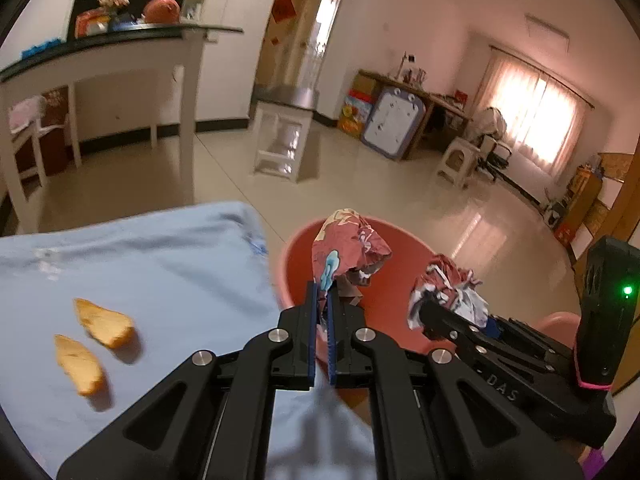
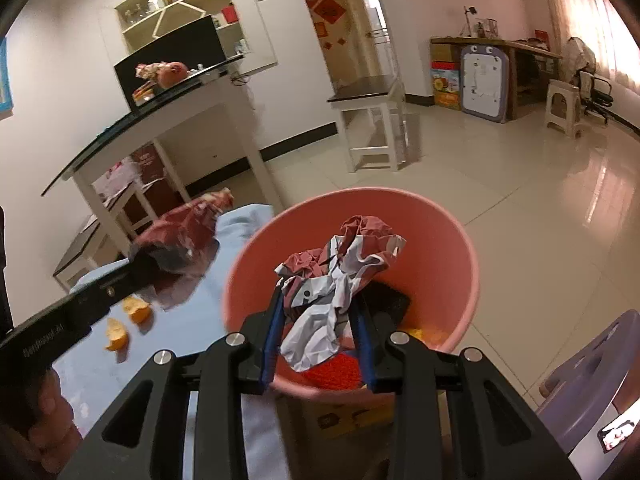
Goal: Collect trash
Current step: 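Carry the paper and wrapper over the pink bucket and open both tools to drop them, then move both open tools back over the two orange peels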
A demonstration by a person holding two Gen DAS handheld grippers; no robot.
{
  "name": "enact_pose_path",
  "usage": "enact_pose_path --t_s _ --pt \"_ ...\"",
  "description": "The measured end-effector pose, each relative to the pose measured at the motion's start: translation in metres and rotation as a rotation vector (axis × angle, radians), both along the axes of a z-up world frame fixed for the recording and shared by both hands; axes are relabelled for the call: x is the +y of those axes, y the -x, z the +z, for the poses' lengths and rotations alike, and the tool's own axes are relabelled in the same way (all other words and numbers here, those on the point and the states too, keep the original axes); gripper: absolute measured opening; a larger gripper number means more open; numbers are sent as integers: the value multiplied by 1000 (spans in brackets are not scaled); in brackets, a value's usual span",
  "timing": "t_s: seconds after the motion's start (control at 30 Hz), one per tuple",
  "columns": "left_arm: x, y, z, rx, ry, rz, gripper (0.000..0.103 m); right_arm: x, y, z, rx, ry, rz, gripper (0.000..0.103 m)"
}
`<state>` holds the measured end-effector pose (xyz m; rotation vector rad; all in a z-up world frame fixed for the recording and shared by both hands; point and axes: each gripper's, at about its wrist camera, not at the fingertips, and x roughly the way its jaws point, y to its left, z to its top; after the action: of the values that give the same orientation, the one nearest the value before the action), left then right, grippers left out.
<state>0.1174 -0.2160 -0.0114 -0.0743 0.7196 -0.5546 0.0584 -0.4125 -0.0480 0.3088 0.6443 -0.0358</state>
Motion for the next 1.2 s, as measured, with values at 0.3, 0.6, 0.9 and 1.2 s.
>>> enact_pose_path --t_s 0.3,0.6,0.9,1.2 --pt "-33 -16 -20 56 -34 -43 4 -26 -21 -22 49 -9 -31 35" --pt "-38 -14 -24 65 -43 -79 36 -31 -31 -28 74 -8 -42 49" --pt "-19 1 -20 40 -58 -54 36 -10 -14 -15 49 -5 -11 49" --pt "31 27 -15 13 -83 33 36 32 12 3 11 -33 65 49"
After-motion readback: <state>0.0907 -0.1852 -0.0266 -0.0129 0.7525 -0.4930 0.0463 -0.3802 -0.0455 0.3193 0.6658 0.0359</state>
